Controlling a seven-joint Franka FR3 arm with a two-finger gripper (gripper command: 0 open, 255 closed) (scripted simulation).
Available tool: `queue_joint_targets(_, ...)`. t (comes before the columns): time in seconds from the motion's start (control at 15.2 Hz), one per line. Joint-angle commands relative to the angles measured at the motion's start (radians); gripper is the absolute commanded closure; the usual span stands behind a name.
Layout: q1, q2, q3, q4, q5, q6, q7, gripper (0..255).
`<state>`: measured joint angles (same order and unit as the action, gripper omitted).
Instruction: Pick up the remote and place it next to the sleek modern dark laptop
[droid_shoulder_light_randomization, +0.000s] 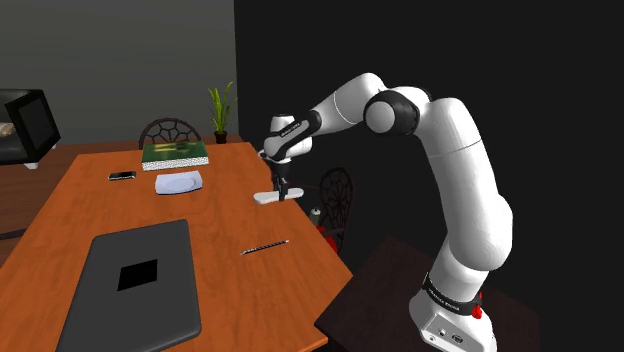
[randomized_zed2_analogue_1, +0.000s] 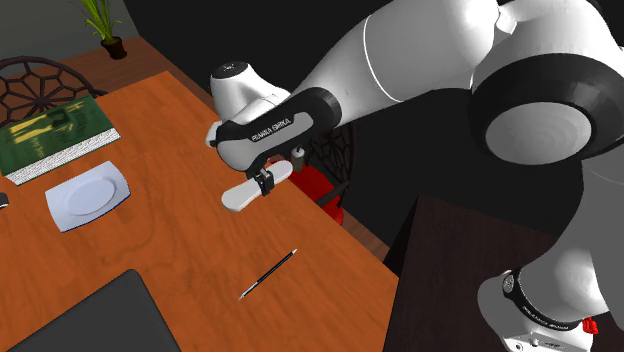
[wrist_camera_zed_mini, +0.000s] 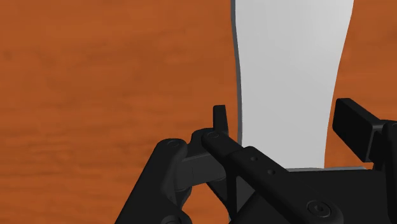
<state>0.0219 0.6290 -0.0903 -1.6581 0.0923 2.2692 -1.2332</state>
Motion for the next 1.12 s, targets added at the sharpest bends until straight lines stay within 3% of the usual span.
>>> queue_joint_targets(0.0,0.001,-0.017,-0.001,0.001,-0.002,-0.019,0.002,255)
queue_joint_targets(0.13,0.002,-0.032,-0.003,0.004,-0.004,-0.036,0.003,255)
queue_joint_targets(0.59,0.112,-0.16,0.018,-0.208,-0.022,0.052,0.132,255)
queue_joint_targets(1.06,0.223,-0.25,0.049,-0.354,-0.041,0.111,0.281,255)
